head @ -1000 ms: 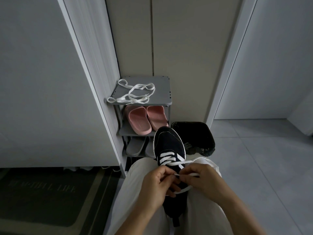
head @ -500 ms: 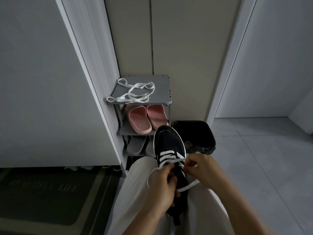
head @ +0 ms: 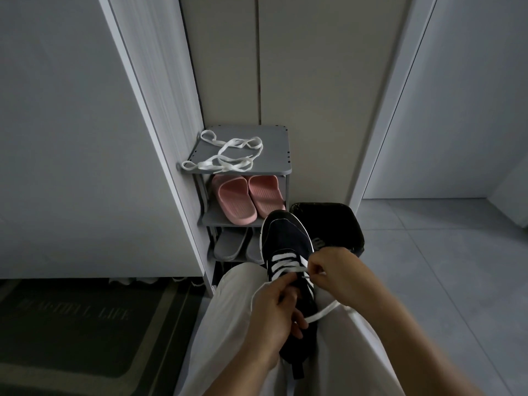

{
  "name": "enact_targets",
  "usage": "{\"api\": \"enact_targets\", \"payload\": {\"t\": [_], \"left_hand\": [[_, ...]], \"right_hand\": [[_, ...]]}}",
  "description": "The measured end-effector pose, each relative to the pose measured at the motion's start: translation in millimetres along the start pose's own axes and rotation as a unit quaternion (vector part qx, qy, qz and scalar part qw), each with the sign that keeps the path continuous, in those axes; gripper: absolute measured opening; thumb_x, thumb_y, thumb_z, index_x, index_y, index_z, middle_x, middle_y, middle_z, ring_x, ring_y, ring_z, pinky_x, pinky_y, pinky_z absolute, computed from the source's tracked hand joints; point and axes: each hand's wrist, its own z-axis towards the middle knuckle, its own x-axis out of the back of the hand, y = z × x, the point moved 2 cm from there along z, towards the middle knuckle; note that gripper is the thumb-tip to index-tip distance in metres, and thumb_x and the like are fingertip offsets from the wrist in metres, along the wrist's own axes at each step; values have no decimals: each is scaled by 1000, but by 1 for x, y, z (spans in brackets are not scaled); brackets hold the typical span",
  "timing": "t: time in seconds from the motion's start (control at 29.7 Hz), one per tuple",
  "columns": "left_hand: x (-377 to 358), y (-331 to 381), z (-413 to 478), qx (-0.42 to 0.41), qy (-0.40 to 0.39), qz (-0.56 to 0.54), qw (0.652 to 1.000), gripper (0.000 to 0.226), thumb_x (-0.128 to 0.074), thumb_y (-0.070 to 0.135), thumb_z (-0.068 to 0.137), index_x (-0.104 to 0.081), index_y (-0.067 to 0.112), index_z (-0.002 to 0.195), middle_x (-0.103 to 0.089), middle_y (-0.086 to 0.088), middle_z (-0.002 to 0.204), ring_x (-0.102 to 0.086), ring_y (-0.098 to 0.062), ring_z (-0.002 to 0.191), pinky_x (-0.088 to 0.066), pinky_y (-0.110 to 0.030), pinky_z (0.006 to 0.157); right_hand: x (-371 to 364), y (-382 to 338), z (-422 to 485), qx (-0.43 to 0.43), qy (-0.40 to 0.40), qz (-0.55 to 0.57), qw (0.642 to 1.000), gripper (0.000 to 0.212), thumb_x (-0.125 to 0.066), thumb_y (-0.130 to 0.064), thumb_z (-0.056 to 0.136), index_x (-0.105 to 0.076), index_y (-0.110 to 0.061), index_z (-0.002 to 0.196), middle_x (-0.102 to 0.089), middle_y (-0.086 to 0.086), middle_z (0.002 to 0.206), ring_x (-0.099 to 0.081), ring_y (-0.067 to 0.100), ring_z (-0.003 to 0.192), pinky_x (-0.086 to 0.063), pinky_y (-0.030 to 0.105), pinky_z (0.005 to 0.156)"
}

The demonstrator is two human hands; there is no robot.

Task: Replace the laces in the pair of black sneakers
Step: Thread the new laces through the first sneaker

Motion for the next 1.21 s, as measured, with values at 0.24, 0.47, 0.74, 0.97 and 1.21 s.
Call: {"api": "enact_targets", "payload": {"t": [0.24, 0.47, 0.74, 0.97, 1.21], "left_hand": [[10, 4, 15, -64, -17, 195, 979, 22, -41, 7, 94, -52, 25, 96, -61, -2, 66, -49, -6, 39, -43, -22, 43], [24, 12, 8, -121, 12, 288, 950, 25, -54, 16, 91, -51, 31, 71, -55, 7, 56, -50, -3, 50, -41, -24, 52], [177, -18, -14, 25, 236, 365, 900, 11, -57, 13, 87, -53, 19, 80, -62, 1, 72, -59, -13, 57, -48, -24, 53], [163, -27, 6, 15, 246, 494, 834, 35, -59, 18, 87, -52, 16, 121, -56, -3, 112, -59, -9, 78, -47, -18, 59], [43, 12, 19, -316, 76, 449, 832, 26, -79, 26, 67, -60, 23, 84, -59, 11, 77, -59, -9, 69, -43, -23, 64]], "right_hand": [[-4, -8, 7, 2, -27, 31, 999, 8, -59, -12, 82, -65, -11, 87, -60, 0, 86, -56, 15, 85, -45, 27, 76], [2, 13, -7, -32, -27, 79, 996, 11, -62, -14, 79, -62, -25, 83, -56, -14, 73, -50, 1, 67, -38, 13, 62], [-16, 36, -38, -18, 317, -76, 945, 15, -50, -15, 71, -65, -17, 69, -56, -1, 77, -51, 20, 75, -33, 31, 75], [-33, 45, -41, -63, 352, -48, 933, 21, -69, 0, 60, -69, -13, 76, -56, 6, 80, -52, 29, 73, -38, 32, 65], [-41, 44, -41, -29, 258, 84, 962, 29, -50, -47, 71, -62, -29, 90, -57, -6, 98, -54, 18, 88, -43, 32, 76]]}}
